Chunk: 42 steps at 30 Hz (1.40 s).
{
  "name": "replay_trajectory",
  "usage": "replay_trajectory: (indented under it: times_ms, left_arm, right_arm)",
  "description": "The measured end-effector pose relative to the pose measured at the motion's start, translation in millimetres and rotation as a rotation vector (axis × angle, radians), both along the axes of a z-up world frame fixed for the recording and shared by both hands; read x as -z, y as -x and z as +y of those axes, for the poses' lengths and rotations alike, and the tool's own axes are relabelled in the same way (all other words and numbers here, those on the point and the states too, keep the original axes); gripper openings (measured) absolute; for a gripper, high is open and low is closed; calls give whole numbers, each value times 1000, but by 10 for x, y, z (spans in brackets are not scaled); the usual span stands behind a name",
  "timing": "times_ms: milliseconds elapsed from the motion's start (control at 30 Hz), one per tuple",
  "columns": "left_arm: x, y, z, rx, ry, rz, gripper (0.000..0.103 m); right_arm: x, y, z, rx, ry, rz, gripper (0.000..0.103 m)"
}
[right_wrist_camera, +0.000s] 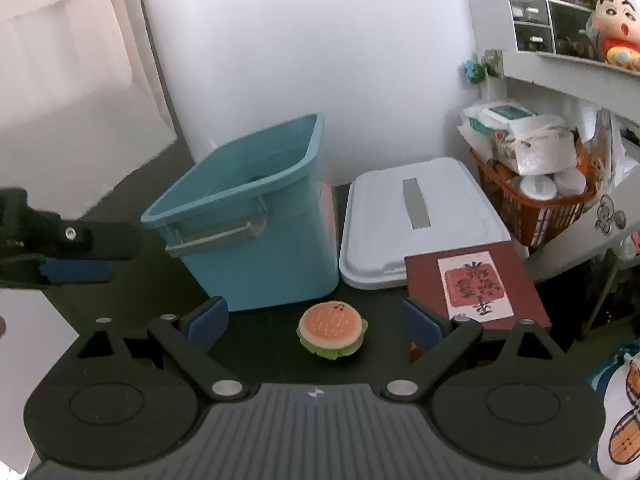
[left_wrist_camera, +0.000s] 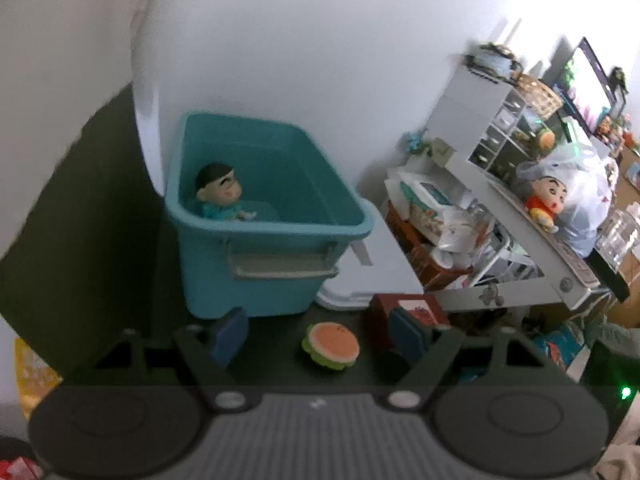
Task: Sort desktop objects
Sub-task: 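Lower the open right gripper around the hamburger plush on the table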
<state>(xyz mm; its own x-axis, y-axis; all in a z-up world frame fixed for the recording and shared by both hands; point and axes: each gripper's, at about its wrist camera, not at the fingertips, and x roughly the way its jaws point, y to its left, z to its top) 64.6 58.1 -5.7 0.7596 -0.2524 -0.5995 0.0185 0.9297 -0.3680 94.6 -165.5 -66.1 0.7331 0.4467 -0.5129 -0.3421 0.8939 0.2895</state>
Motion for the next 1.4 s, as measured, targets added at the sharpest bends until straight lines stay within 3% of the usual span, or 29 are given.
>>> replay_trajectory:
  times_ms: [500, 700, 900, 1167, 1400]
  left_arm:
    - [313, -107, 123, -28, -1, 66, 81]
    - [345, -102, 133, -28, -19, 72, 82]
    - [461, -144, 186, -32, -16, 101, 81]
    - [594, -197, 180, -9, -52, 117, 81]
    - [648, -207, 273, -28, -37, 129, 81]
  right_arm:
    - [165, -73, 95, -10, 58, 41, 95]
    - [191, -90, 69, -31, 40, 34, 75]
    - [226, -178, 149, -37, 59, 35, 72]
    - [423, -395, 349, -49, 127, 86, 72]
    - [561, -516, 558, -77, 276, 36, 75]
